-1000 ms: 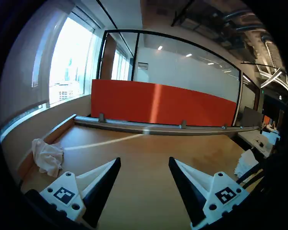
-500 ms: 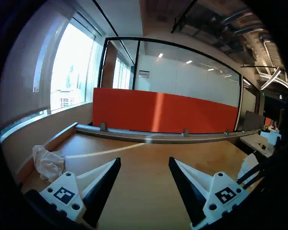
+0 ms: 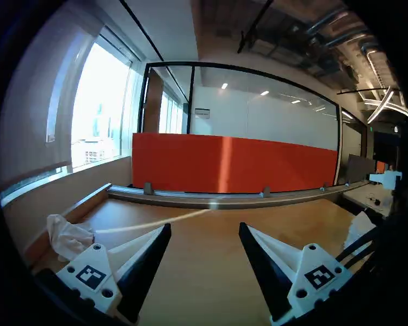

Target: Fold towel

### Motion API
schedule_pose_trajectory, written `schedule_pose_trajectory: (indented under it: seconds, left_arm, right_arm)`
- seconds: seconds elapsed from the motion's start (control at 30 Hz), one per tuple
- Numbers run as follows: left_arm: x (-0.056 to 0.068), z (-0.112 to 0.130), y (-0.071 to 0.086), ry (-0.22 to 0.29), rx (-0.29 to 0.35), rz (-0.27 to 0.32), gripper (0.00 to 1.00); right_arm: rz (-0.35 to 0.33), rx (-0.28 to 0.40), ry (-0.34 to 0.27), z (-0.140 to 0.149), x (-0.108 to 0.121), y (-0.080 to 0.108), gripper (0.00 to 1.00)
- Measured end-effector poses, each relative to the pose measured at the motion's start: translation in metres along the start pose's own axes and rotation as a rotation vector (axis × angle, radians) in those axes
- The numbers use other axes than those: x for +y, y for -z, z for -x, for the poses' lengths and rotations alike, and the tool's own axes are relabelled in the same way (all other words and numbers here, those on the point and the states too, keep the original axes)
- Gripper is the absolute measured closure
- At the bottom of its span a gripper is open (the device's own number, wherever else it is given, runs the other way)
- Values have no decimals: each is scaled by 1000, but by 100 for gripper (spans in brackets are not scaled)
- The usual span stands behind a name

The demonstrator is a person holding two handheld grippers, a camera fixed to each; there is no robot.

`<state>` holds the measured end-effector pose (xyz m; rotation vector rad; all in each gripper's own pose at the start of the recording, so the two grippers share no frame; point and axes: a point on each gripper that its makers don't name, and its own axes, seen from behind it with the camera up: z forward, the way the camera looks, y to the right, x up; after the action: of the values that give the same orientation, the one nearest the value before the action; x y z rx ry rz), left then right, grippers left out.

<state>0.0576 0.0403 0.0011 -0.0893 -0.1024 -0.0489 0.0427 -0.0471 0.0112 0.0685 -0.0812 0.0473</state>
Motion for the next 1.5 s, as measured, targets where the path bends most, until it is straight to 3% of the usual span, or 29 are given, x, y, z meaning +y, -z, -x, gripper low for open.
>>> schedule_pose_trajectory:
  seconds: [0.57, 1.07, 1.5]
  left_arm:
    - [-9, 38, -6, -32, 55, -31, 8]
    - [-30, 84, -2, -45, 108, -59, 8]
    - [-38, 101, -3, -49, 153, -71, 8]
  right_arm:
    - [26, -7, 5, 18, -1, 2, 10]
    - [21, 2, 30, 52, -11, -9, 11]
    - [11, -1, 54, 68, -19, -18, 10]
